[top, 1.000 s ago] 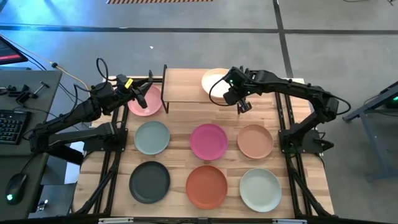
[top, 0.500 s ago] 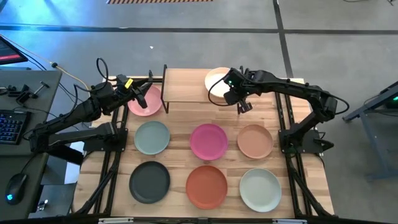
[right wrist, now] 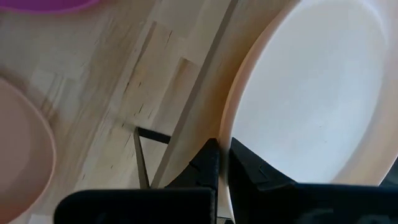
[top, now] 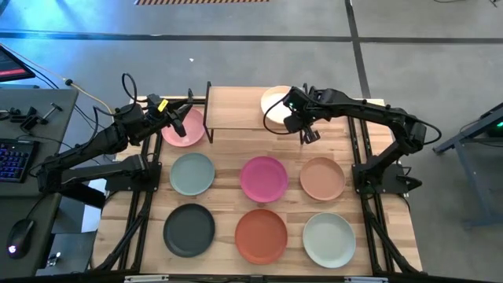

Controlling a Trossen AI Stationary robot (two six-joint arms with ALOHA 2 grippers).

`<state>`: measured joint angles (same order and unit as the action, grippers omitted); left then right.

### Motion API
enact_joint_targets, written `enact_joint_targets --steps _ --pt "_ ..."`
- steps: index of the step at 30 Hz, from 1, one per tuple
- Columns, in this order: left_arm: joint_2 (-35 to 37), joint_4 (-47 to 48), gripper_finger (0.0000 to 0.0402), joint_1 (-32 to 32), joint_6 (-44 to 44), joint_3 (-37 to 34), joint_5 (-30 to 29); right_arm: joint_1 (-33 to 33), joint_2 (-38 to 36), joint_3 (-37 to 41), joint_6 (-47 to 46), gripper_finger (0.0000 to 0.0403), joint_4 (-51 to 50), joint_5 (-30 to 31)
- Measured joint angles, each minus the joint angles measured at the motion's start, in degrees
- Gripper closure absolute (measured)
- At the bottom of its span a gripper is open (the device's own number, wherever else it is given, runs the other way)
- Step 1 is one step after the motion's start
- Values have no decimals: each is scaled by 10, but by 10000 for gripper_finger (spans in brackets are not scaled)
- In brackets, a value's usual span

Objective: Place and stack plates onto a shelf
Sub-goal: Put the light orange plate on the shelf

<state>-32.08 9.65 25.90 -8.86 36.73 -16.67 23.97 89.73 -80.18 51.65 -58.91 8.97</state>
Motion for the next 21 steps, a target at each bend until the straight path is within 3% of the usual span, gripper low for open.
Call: enact_joint_targets --steps 21 --pt "0 0 273 0 0 0 0 4 21 0 -17 402 1 15"
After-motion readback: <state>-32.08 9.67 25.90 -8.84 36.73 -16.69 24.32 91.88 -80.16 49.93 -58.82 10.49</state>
